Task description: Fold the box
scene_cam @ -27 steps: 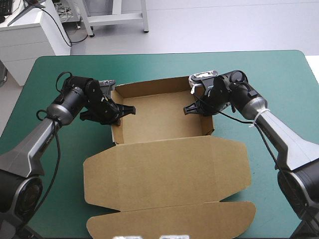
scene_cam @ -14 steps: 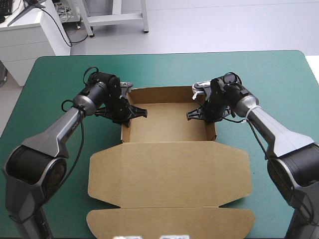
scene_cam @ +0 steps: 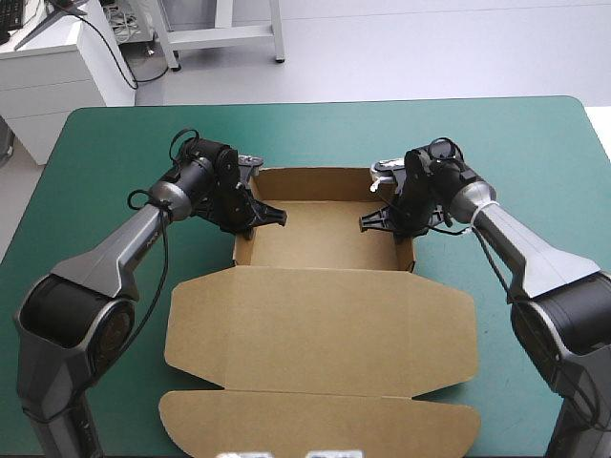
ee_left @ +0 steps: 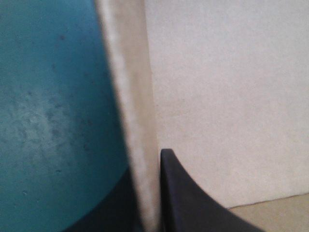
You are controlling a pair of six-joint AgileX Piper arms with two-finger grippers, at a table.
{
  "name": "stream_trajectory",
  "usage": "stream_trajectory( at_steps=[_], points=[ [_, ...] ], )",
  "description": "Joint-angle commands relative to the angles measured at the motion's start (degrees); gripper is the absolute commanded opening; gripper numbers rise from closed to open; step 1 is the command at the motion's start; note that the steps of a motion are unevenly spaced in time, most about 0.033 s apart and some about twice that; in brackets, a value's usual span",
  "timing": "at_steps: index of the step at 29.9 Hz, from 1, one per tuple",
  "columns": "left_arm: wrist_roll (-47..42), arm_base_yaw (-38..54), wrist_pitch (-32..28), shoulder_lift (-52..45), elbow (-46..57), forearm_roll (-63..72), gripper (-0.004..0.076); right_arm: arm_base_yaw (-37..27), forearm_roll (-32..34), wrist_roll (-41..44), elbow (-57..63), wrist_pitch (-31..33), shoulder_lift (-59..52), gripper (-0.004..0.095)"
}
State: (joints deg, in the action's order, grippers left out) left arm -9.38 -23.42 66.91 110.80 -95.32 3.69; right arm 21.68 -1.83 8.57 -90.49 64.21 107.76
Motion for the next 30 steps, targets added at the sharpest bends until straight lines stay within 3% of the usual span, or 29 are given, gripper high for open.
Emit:
stream_trajectory(
  at_steps=[1, 3, 6, 10, 13, 19, 30],
  points=[
    [2.47, -1.25, -2.91, -1.97, -1.28, 4.96, -0.0006, 0.47, -0.89, -3.98, -1.48, 2.93, -1.97, 0.0003],
    [2.59, -1.25, -2.91, -1.97, -1.28, 5.81, 0.0004, 0.47, -0.72, -3.84, -2.18, 3.68, -1.97, 0.0022],
    [5.05, -1.25, -2.91, -1.97, -1.28, 7.33, 0.0064, 0.47, 0.03, -3.34, -4.08, 5.39, -1.97, 0.013],
    [5.25, -1.25, -3.03, -1.97, -1.28, 9.28, 0.0216, 0.47, 3.85, 1.8, -6.87, 7.03, -1.97, 0.0365],
    [5.25, -1.25, -3.33, -1.97, -1.28, 10.69, 0.0323, 0.47, 5.96, 3.69, -7.92, 7.44, -1.97, 0.0459],
    [5.25, -1.25, -3.46, -1.97, -1.28, 11.22, 0.0437, 0.47, 6.51, 3.81, -8.15, 7.13, -1.93, 0.0465],
    [5.25, -1.25, -3.27, -2.16, -1.28, 11.11, 0.0439, 0.47, 7.01, 3.39, -9.73, 6.88, -1.93, 0.0464]
  ],
)
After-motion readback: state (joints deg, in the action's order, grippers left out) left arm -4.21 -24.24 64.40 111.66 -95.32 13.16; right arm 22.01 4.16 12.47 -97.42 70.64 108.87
